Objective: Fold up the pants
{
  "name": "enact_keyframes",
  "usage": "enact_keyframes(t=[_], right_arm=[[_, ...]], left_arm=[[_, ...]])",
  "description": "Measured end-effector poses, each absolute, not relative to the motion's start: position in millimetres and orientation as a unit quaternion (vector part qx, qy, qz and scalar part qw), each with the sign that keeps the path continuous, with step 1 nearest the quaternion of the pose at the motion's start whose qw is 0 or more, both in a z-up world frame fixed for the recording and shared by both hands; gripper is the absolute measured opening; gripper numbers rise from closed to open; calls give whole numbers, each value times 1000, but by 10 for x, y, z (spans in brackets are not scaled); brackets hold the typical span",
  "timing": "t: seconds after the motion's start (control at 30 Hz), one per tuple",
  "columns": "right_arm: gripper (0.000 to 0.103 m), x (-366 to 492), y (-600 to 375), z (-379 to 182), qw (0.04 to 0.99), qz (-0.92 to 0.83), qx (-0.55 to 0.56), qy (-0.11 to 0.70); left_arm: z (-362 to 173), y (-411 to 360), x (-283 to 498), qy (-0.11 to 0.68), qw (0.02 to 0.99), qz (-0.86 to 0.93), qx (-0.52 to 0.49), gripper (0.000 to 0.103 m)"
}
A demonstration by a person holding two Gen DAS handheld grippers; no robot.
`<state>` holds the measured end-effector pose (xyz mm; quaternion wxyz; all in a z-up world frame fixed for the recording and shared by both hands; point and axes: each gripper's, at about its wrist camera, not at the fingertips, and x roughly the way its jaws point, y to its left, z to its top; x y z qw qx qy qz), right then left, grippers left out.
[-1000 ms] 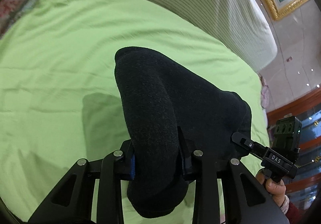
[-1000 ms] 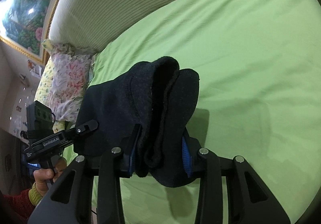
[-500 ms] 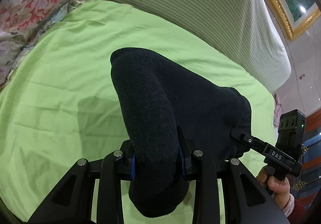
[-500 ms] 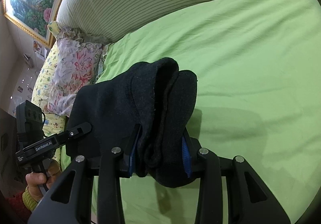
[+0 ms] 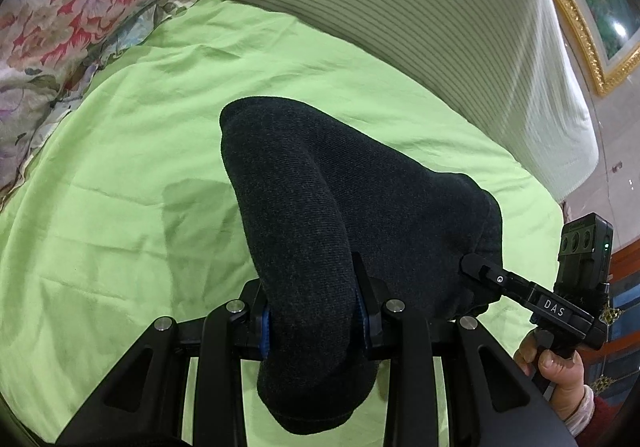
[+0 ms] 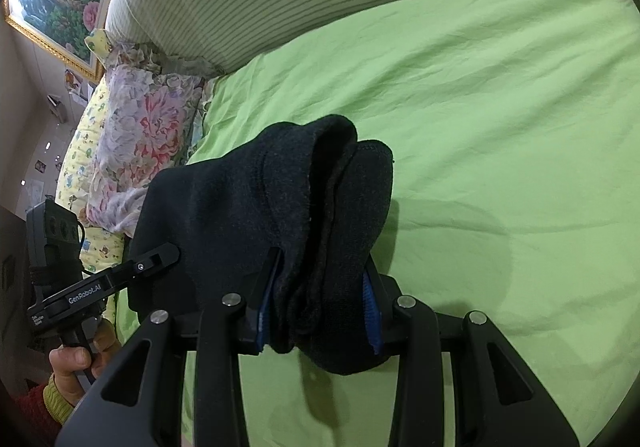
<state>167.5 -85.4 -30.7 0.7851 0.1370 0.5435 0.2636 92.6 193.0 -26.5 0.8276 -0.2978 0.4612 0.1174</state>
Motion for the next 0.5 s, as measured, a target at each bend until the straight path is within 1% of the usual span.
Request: enact_keyframes(t=[0.3,0.37,0.4,0.5], right_arm=[[41,1719,-819,-461,780,258,126,556],[43,1722,-817,-478,781,256,121,556],[45,1722,-817,-485,782,255,118,556],[49,1719,-824,-518,787,247,105,555]], left_arm=[[-462,1971,910,471,821,122,-298,33],[-500,1976,913,474,820,123,-298,35],[-525,1980,915,476,818,123,-299,38],[-590,1990,910,480,814,127,-301,44]])
